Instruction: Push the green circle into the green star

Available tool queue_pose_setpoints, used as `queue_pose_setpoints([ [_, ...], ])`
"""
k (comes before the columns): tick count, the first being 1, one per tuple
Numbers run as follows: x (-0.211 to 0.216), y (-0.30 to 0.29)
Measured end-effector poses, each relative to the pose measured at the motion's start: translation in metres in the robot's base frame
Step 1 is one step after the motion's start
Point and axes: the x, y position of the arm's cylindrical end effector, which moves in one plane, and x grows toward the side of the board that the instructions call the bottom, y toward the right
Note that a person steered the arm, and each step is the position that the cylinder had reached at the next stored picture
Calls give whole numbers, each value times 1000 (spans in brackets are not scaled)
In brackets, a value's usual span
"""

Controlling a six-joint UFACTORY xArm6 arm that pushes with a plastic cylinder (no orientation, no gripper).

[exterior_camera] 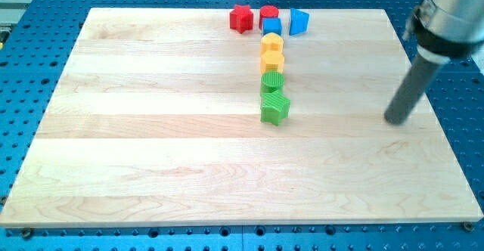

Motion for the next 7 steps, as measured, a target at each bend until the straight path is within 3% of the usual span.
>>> queue_pose_setpoints([
  [1,-56,-24],
  [2,-64,-69],
  [4,-52,-163],
  [5,-1,-172],
  [6,-38,-171],
  [7,-45,-195],
])
